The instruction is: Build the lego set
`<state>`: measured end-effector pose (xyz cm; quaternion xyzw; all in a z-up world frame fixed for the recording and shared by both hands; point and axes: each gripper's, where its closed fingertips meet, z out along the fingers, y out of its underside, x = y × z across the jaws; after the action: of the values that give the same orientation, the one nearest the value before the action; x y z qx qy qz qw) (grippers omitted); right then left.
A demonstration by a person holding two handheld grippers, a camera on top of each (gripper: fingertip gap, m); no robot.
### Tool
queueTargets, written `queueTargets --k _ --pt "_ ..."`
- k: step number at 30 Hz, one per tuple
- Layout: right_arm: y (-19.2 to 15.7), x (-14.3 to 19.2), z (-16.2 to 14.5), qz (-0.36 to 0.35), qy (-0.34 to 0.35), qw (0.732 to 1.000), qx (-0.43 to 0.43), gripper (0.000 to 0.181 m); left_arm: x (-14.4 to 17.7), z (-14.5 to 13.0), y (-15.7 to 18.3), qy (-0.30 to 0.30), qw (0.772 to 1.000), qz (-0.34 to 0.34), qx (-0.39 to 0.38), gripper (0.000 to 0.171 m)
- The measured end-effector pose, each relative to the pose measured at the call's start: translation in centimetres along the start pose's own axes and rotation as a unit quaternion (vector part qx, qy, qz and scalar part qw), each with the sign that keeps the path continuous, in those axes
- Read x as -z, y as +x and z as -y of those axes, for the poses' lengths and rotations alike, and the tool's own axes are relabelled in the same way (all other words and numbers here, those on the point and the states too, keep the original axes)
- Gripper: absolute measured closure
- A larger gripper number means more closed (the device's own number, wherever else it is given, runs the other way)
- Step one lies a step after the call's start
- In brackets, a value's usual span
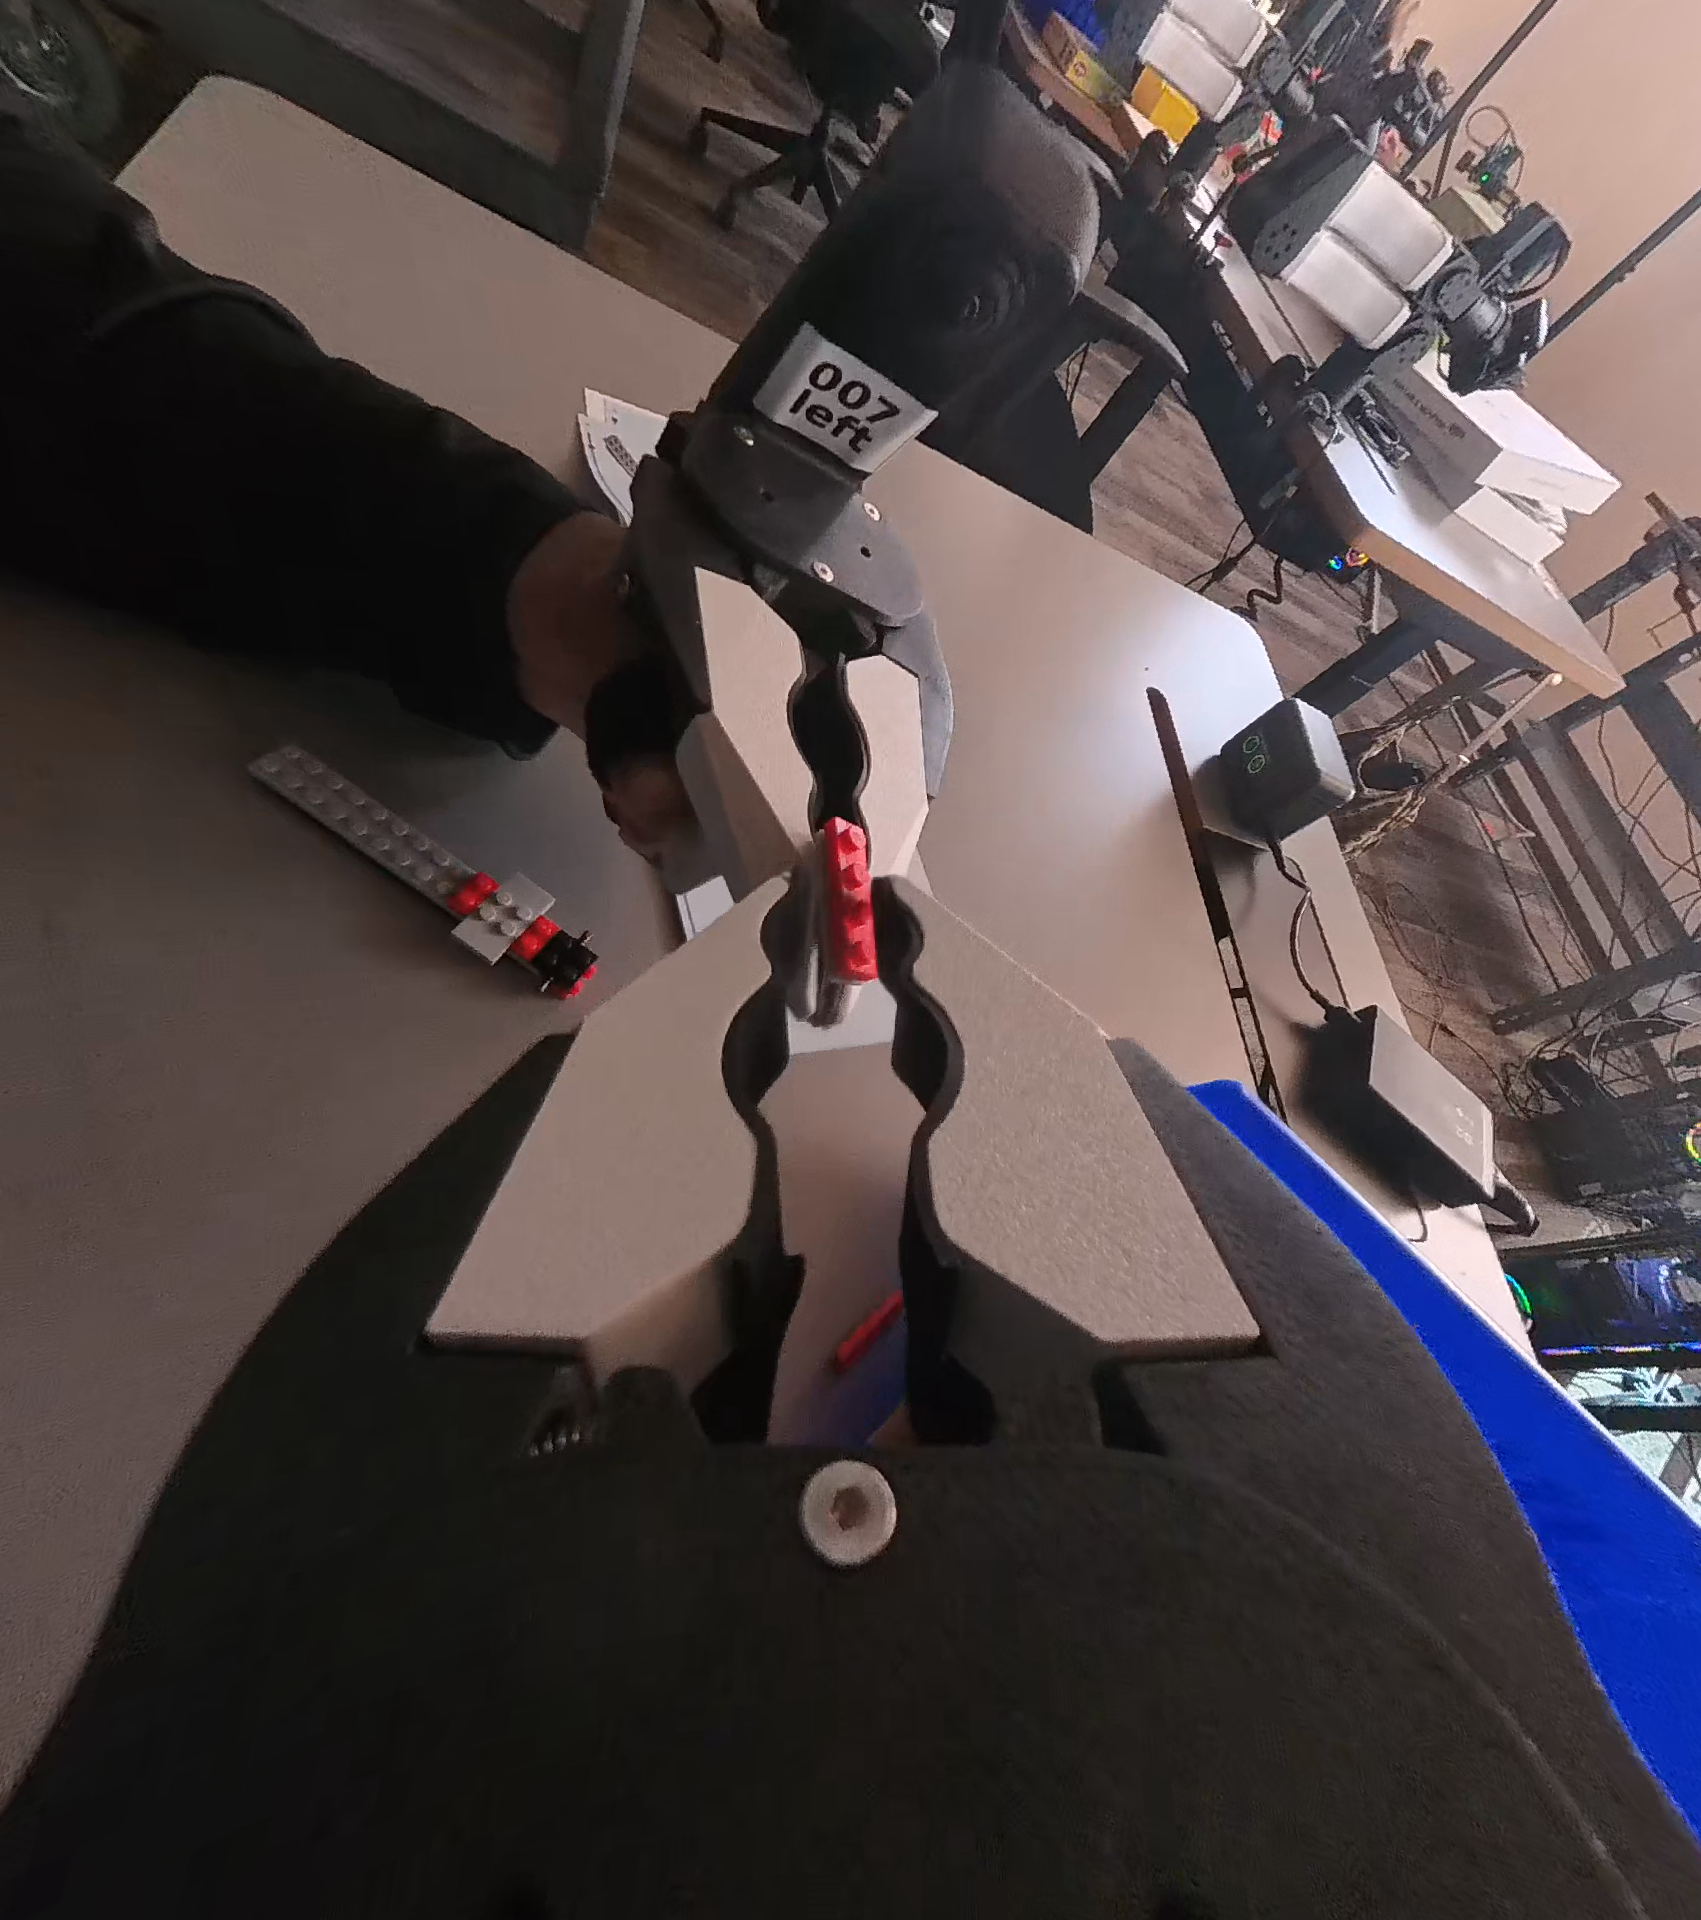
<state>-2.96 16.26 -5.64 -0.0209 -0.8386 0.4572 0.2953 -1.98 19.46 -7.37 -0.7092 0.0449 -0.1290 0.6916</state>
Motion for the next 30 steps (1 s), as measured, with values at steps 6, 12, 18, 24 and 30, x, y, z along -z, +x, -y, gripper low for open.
queueTargets --k 6,12,18,24,30 --pt "0.1 -0.1 -0.2 -0.007 -0.003 1.0 0.001 0.169 -0.1 -0.1 0.0 -0.001 1.0 -0.006 0.02 0.17" --pt "0.4 0.0 0.0 -0.015 -0.002 1.0 0.003 0.17 -0.1 0.3 0.3 0.014 0.994 -0.034 0.1 0.17" --pt "0.7 -0.1 0.0 -0.016 -0.013 1.0 -0.002 0.17 -0.1 0.5 0.2 0.022 0.986 -0.045 0.161 0.171" --pt "0.7 -0.2 -0.4 -0.014 -0.02 1.0 -0.001 0.172 -0.2 0.2 0.1 0.02 0.978 -0.051 0.2 0.171" --pt "0.6 -0.4 -1.1 -0.014 -0.029 0.999 0.003 0.172 -0.4 -0.4 -0.1 0.015 0.969 -0.058 0.24 0.171"
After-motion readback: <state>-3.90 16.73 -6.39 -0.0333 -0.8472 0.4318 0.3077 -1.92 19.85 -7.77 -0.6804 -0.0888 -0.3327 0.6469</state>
